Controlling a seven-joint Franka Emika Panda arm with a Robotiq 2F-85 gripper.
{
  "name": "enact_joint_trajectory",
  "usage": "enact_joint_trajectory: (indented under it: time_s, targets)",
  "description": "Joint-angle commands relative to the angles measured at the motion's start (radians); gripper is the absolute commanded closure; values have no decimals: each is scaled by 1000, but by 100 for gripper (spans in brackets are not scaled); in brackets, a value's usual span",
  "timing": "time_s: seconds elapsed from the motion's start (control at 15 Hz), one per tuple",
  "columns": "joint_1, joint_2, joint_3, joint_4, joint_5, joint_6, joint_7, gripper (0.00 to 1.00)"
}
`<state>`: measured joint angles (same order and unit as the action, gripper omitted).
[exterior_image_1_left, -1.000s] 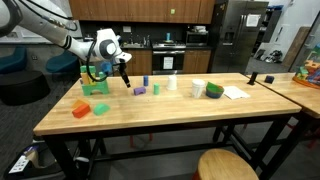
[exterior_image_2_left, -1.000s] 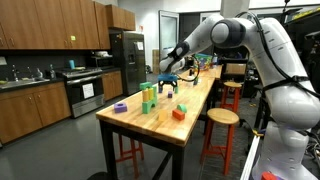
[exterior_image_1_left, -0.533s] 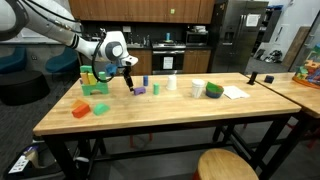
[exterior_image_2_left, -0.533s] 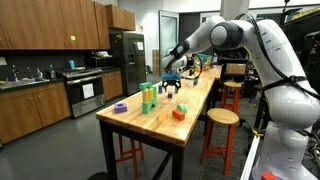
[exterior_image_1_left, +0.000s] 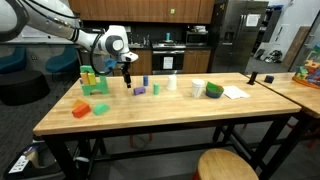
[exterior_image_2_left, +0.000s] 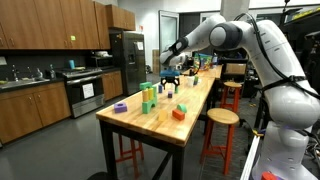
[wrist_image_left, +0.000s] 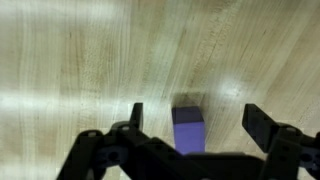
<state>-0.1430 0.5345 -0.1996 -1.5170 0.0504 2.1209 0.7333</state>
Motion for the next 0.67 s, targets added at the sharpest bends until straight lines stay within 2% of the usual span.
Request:
enact_joint_trajectory:
  time_s: [0.0, 0.27, 0.6]
  targets:
    - [11, 55, -16, 71, -28, -11, 1, 0]
    - [26, 149, -57, 148, -111, -10, 61, 0]
    - [17, 249, -79, 241, -133, -25, 87, 0]
